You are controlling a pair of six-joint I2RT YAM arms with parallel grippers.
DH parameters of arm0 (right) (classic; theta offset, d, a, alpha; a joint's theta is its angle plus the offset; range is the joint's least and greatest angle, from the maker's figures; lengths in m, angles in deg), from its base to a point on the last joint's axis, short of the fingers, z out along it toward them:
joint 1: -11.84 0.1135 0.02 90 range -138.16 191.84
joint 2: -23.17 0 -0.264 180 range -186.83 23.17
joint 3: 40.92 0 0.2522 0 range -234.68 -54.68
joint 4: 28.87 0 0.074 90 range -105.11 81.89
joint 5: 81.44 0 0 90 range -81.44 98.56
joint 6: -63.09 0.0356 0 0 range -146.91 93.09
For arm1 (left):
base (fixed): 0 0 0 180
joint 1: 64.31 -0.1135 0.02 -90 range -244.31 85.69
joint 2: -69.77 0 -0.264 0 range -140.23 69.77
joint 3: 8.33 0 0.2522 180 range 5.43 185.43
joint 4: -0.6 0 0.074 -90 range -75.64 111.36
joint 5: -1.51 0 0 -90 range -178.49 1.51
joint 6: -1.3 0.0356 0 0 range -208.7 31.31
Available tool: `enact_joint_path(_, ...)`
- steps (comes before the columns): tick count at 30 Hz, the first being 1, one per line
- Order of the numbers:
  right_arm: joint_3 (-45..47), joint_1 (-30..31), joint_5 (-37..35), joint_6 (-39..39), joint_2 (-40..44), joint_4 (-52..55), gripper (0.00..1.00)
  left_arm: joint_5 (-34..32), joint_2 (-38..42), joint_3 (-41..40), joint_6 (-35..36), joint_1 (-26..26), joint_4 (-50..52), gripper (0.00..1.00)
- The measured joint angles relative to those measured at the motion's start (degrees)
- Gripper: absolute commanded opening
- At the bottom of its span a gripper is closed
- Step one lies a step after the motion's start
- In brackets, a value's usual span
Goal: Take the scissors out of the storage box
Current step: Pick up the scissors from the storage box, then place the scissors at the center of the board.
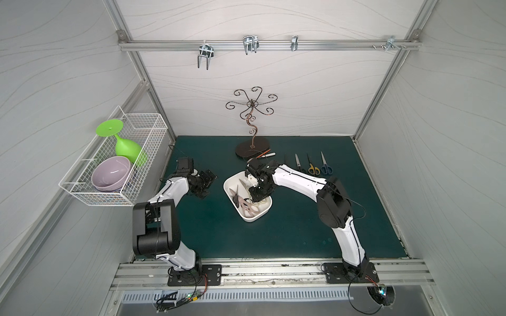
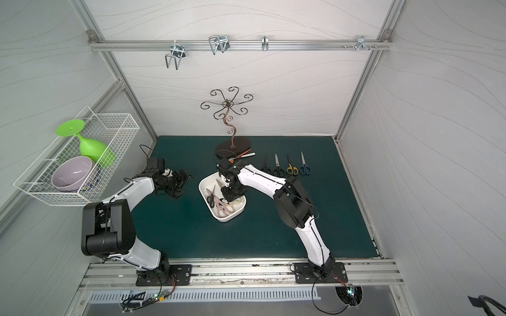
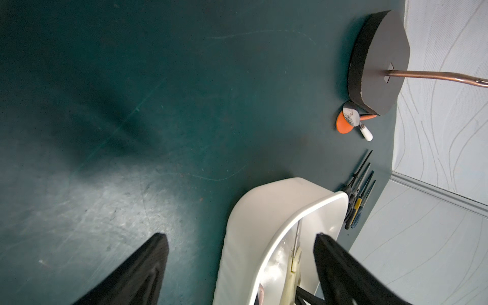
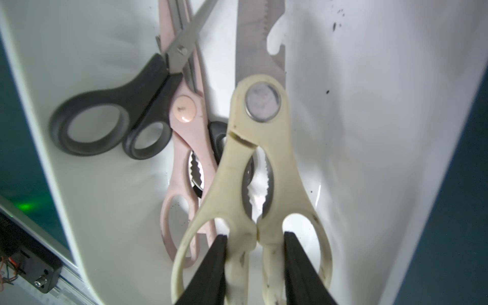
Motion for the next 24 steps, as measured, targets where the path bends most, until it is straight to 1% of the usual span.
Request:
enact_joint_path(14, 0.5, -0.39, 1.11, 1.73, 6.32, 0.0, 0.15, -0.17, 0.0, 0.0, 0.11, -0.02, 0.04, 0.91)
enact_joint_path(18, 4.0, -1.62, 0.13, 3.02, 11.15, -1.25, 0.15, -0.52, 0.0, 0.0, 0.24, -0.04, 0.07, 0.91)
enact_joint_path(24, 10.16, -5.2, -3.34, 5.2, 18.97, -2.78, 0.14, -0.48, 0.35, -0.07, 0.24, -0.04, 0.0, 0.91)
